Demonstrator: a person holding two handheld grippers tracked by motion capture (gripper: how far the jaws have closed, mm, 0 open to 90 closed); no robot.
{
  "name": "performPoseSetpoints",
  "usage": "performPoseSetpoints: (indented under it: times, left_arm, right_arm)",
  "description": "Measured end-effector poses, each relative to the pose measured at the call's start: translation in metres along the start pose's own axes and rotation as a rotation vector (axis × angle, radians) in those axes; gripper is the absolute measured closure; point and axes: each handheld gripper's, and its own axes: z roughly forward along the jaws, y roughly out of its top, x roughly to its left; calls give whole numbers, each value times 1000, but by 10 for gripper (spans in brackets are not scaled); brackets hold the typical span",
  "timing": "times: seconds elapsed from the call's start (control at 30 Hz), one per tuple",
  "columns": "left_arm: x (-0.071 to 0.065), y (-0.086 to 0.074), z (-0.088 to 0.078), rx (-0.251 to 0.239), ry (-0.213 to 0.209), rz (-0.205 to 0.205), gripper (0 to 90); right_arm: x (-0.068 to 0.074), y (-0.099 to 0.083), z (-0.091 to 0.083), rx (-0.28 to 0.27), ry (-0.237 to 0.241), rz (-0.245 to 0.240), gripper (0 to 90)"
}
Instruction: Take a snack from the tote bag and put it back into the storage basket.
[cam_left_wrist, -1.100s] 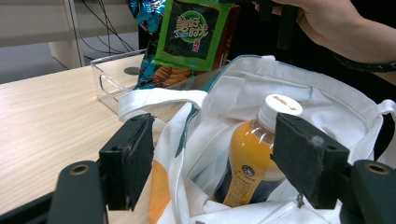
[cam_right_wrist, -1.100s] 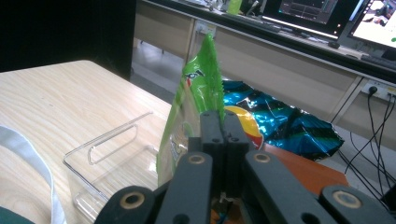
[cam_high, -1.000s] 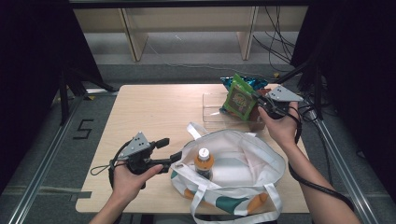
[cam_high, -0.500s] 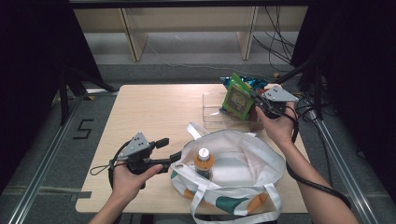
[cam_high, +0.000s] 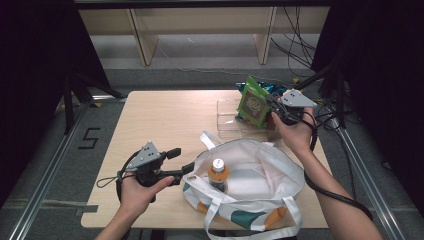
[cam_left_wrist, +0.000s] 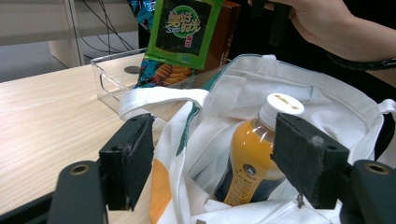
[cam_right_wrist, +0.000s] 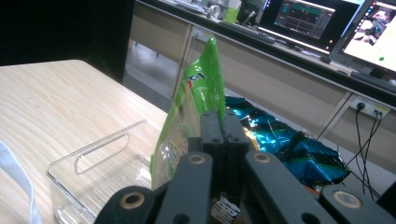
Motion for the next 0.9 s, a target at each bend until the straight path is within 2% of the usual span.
performPoseSetpoints:
  times: [0.07,0.1,0.13,0.2,0.27,0.3,0.4,0.47,0.6,0.67,0.7,0.8,0.87,0.9]
  left_arm:
    - [0,0,-1,3,9,-1,288]
    - [-1,0,-1,4,15,-15,288]
    - [-1,0,-1,2,17,-18,289]
    - [-1,0,-1,5,9,1,289]
    - [0,0,0,1,1,-1,289]
    - [0,0,0,0,2,-2,288]
    - [-1,0,0,9,9,0,288]
    - [0,0,0,6,8,-1,288]
    - [0,-1,0,10,8,-3,288]
    - [-1,0,0,9,8,0,288]
    - [-1,0,0,2,0,-2,288]
    - [-1,0,0,10,9,-2,288]
    - [-2,-1,0,10,9,-13,288]
    - [-1,-1,1,11,3,1,288]
  right_arm:
    - [1,-1,1,8,9,8,900]
    - [1,-1,1,8,9,8,900]
    - [1,-1,2,0,-2,-3,900]
    - [1,-1,2,4,0,-3,900]
    - [3,-2,2,16,3,12,900]
    - [2,-2,2,9,1,-7,900]
    - [3,-5,3,23,7,-15,900]
    - [5,-7,3,36,5,-4,900]
    - [5,-10,5,41,3,-20,900]
    - [6,-12,4,48,10,-5,900]
    - [4,-11,4,42,5,-26,900]
    - [7,-12,3,59,23,-3,900]
    - [8,-12,2,66,19,-3,900]
    - [9,-12,1,76,29,3,900]
